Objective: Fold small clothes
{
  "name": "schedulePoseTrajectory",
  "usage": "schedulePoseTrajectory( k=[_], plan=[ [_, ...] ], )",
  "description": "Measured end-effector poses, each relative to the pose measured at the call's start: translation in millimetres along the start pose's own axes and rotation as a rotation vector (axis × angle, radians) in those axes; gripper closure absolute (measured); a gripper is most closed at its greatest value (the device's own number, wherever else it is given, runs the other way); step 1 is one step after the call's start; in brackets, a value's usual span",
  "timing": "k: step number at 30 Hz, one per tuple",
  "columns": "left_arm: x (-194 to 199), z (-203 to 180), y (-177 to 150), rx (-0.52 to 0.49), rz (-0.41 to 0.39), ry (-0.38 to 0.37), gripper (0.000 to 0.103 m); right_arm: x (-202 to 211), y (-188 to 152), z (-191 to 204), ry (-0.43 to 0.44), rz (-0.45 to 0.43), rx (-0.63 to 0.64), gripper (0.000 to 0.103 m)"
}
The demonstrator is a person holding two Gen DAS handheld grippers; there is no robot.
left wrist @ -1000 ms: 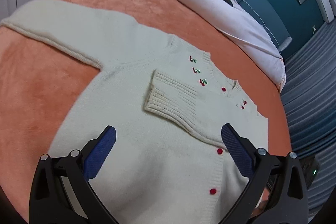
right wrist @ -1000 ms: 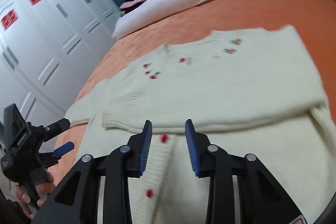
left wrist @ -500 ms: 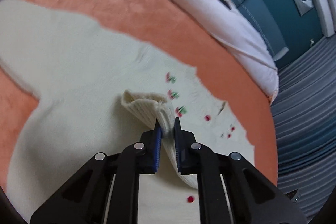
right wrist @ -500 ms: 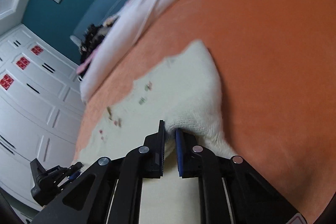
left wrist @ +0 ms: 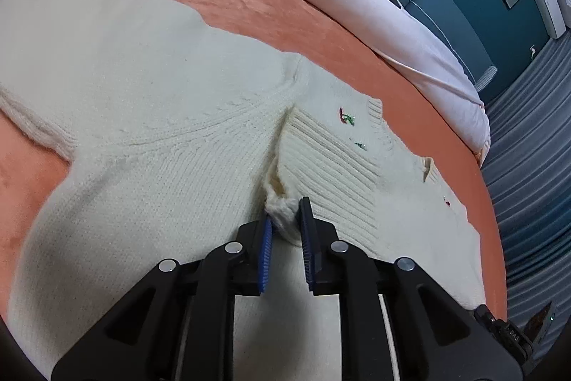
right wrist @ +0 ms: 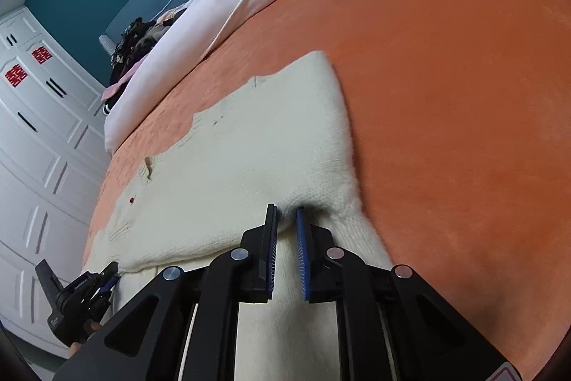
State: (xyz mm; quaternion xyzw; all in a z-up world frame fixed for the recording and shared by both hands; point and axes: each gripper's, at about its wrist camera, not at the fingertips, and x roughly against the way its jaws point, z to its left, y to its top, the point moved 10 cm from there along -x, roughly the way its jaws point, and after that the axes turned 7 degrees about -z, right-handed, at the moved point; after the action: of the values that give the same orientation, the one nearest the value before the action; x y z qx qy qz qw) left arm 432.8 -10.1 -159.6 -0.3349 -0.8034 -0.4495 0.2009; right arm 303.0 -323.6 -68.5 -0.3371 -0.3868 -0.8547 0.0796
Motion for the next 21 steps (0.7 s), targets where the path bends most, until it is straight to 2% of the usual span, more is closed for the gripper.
schedulePoseTrajectory(
  k=[2, 4, 6, 8, 9, 12, 14, 15, 17, 19, 20, 21],
  plan=[
    [1, 0, -2, -0.001, -0.026, -0.019, 0.087, 15, 14, 12, -0.005, -0.076, 0.041, 0.088],
    [1, 1, -1, 0.008, -0.036, -0.034, 0.087, 6, 18, 34, -0.002, -0.07, 0.138, 0.088],
    [1, 2, -2, 0.006, -0.043, -0.038, 0.087, -23, 11, 36, -0.044, -0.012, 0.236, 0.088],
    [2, 4, -2, 0.003, -0.047, -0.037, 0.087, -59, -13, 19, -0.124, 0.108, 0.264, 0.091],
    [2, 4, -3, 0.003, -0.046, -0.038, 0.087, -53, -8, 23, -0.12, 0.057, 0.258, 0.092],
    [2, 4, -3, 0.011, -0.053, -0.051, 0.087, -26, 0, 39, -0.068, -0.01, 0.251, 0.091],
    [2, 6, -2, 0.029, -0.055, -0.07, 0.087, -34, -22, 25, -0.118, 0.054, 0.297, 0.091],
    [2, 7, -1, 0.038, -0.055, -0.078, 0.086, -37, -29, 22, -0.112, 0.053, 0.302, 0.092],
    [6, 8, 2, 0.059, -0.041, -0.087, 0.085, -16, -23, 24, -0.128, 0.042, 0.31, 0.093],
    [28, 17, 12, 0.078, -0.061, -0.056, 0.065, 6, -25, 34, -0.1, 0.026, 0.303, 0.087],
    [47, 28, 23, 0.096, -0.114, -0.033, 0.041, 17, -32, 39, -0.067, 0.022, 0.303, 0.084],
    [68, 44, 37, 0.12, -0.181, -0.009, 0.025, 26, -39, 43, -0.048, 0.026, 0.314, 0.08]
  ],
)
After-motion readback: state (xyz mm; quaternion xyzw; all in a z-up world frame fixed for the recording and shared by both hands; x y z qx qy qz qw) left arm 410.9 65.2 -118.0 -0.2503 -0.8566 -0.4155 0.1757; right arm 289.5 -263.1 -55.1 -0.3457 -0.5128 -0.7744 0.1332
